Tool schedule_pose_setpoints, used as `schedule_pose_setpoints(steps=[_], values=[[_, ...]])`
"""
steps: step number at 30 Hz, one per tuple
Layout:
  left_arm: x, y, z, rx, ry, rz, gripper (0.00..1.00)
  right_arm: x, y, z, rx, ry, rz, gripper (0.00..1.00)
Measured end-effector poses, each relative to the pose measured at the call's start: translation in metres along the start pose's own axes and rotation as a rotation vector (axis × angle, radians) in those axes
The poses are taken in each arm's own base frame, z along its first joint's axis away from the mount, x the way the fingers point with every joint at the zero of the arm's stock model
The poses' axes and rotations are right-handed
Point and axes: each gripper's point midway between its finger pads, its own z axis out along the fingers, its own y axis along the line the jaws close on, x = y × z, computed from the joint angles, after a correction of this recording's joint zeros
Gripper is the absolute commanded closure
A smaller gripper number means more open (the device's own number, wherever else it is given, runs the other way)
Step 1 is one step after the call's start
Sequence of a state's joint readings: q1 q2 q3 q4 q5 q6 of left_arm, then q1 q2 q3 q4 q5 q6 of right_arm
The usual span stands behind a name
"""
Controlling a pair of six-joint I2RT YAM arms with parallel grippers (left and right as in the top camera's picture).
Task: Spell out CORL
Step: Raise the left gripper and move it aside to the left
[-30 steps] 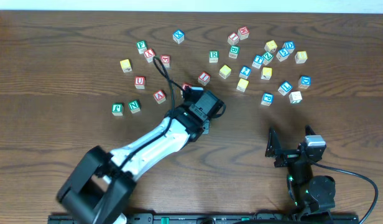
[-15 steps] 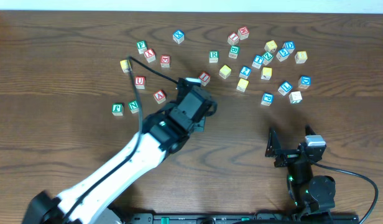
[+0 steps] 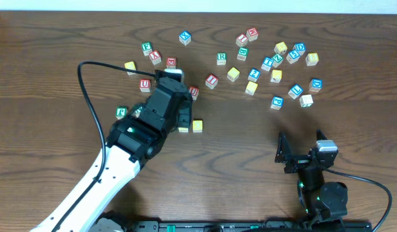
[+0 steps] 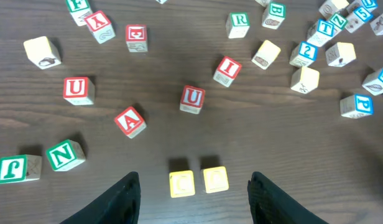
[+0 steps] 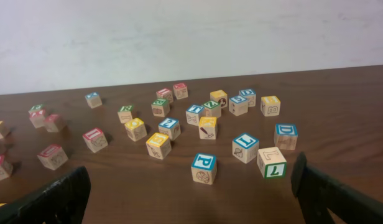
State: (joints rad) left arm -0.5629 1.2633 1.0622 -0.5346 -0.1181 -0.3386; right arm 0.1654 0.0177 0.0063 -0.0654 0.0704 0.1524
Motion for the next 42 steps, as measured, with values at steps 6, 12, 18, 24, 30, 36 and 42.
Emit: schedule_pose_setpoints(steps=[6, 12, 18, 24, 30, 36, 42], values=[[-0.005, 0.017, 0.002, -0.024, -0.001, -0.003, 0.46, 0.0, 0.0, 0.0, 0.0, 0.0, 0.0, 0.01], [-0.011, 0.059, 0.004, -0.11, 0.006, -0.054, 0.45, 0.0, 0.0, 0.0, 0.0, 0.0, 0.0, 0.01], [-0.011, 0.103, 0.002, -0.198, 0.024, -0.096, 0.45, 0.0, 0.0, 0.0, 0.0, 0.0, 0.0, 0.01], [-0.012, 0.137, -0.002, -0.22, 0.037, -0.134, 0.45, 0.0, 0.0, 0.0, 0.0, 0.0, 0.0, 0.01], [-0.016, 0.16, -0.006, -0.141, 0.026, -0.182, 0.45, 0.0, 0.0, 0.0, 0.0, 0.0, 0.0, 0.01], [-0.024, 0.16, -0.012, 0.021, -0.008, -0.201, 0.45, -0.001, -0.001, 0.0, 0.009, -0.004, 0.0, 0.01], [-0.024, 0.143, -0.014, 0.124, -0.004, -0.106, 0.45, -0.002, -0.005, 0.0, 0.03, -0.008, 0.0, 0.01]])
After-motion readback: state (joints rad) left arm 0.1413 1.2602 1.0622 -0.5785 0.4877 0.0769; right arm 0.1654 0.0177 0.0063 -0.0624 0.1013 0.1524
